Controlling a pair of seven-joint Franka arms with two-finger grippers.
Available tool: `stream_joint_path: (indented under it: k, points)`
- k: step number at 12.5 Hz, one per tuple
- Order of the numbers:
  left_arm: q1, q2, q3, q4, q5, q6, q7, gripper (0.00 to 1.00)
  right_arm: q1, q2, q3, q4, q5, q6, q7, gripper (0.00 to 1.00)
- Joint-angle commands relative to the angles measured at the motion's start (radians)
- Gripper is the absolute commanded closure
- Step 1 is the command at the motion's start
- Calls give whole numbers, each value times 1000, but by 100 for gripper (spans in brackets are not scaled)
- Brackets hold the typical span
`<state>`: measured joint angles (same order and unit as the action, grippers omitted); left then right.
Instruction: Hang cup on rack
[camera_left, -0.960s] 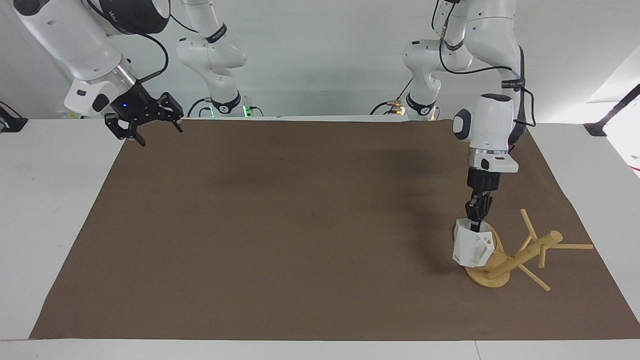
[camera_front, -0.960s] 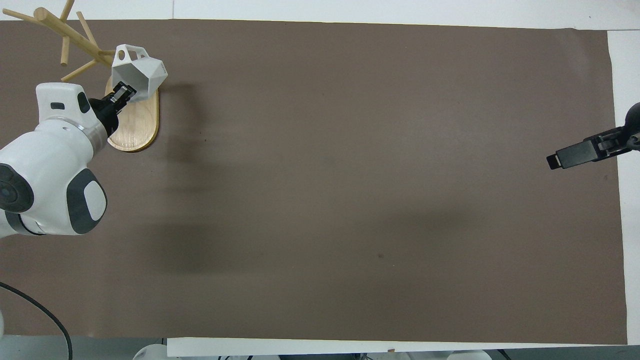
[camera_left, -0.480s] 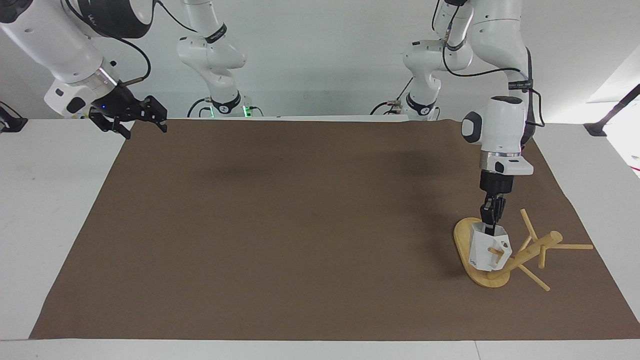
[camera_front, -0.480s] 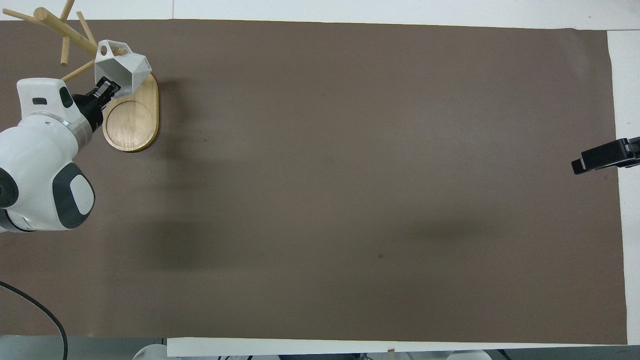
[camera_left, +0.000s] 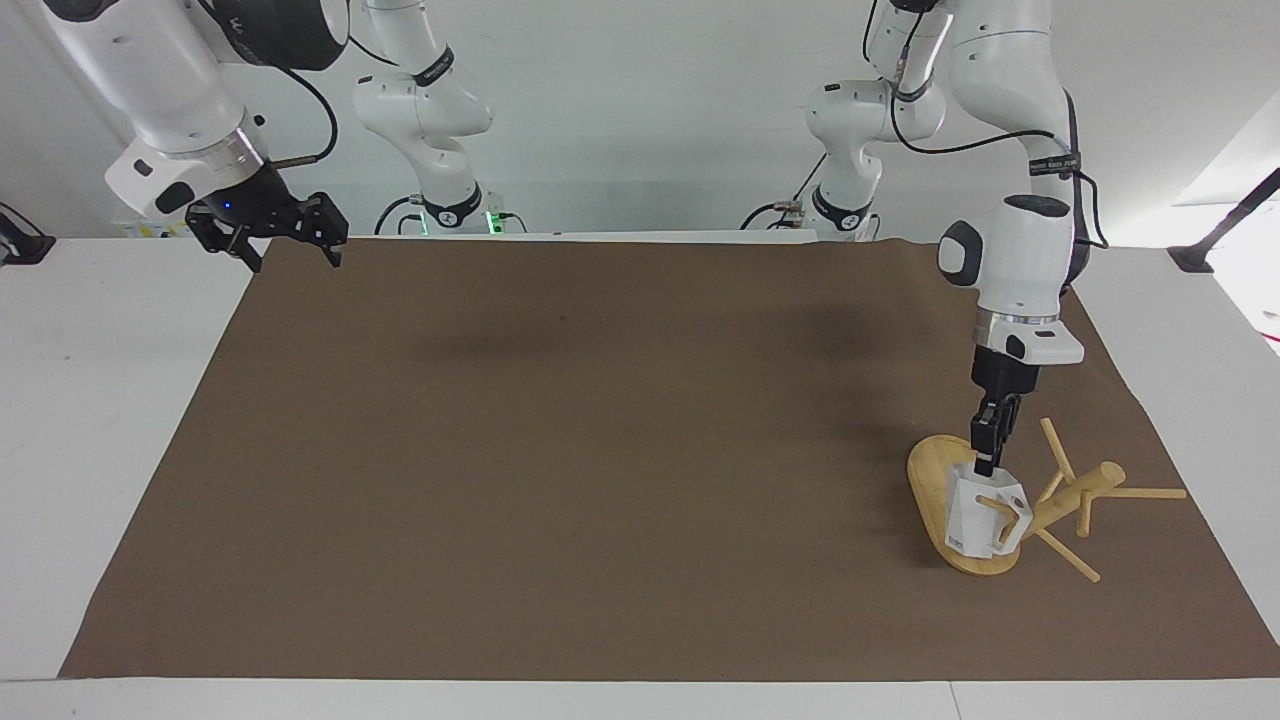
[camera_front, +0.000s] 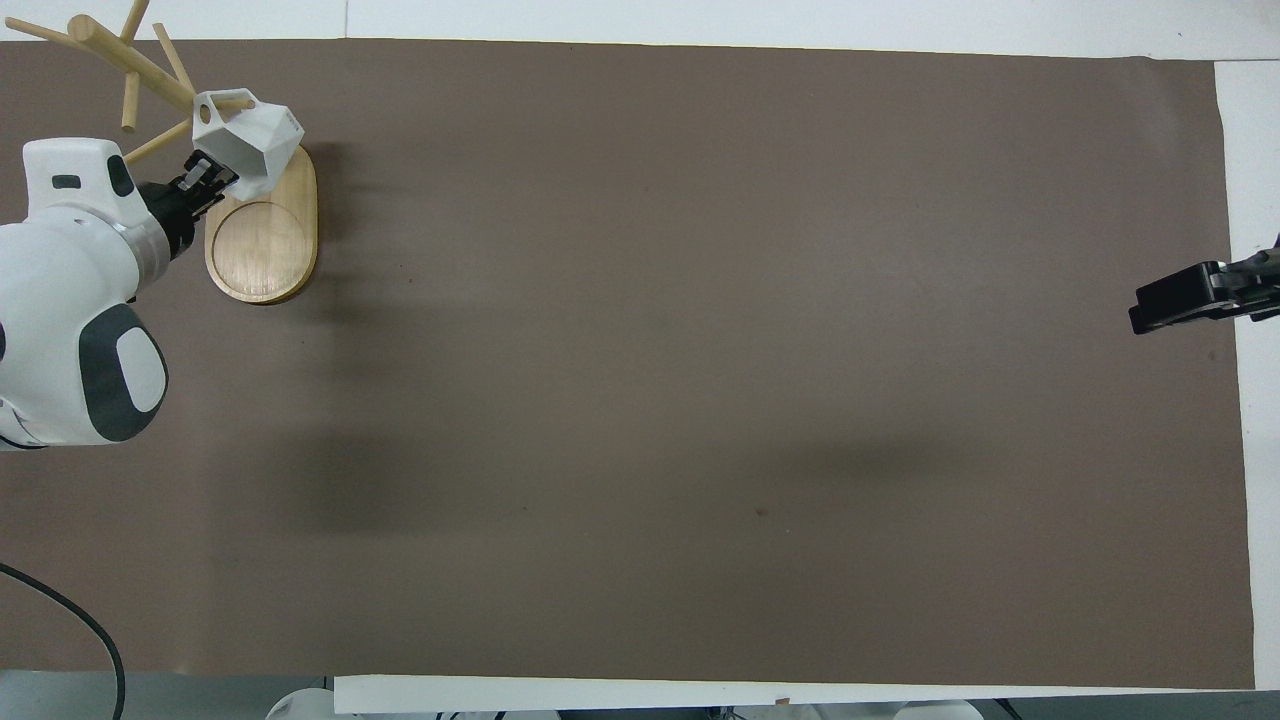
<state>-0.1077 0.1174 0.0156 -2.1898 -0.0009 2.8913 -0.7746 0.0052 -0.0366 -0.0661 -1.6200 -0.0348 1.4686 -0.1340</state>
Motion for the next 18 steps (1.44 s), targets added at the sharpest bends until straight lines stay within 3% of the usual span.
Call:
stream_joint_path:
  k: [1, 5, 9, 11, 14, 18]
  points:
    - [19, -88, -5, 47, 13, -233, 37, 0, 16, 7, -27, 11, -16, -2, 7, 1]
    - [26, -151, 3, 262, 15, -749, 201, 0, 9, 3, -24, 8, -14, -8, 7, 1]
    - [42, -121, 1, 574, 18, -1256, 417, 0, 7, -8, -52, 0, -13, -34, 10, 1]
    - [40, -98, 1, 656, 22, -1378, 477, 0, 7, -9, -63, 0, -8, -34, 19, 0]
    - [43, -85, 3, 722, 21, -1546, 789, 0, 9, -6, -58, 2, -2, -30, 63, 0]
    - [43, -82, 3, 723, 16, -1528, 842, 0, 22, -8, -55, -8, -1, -34, 54, 1]
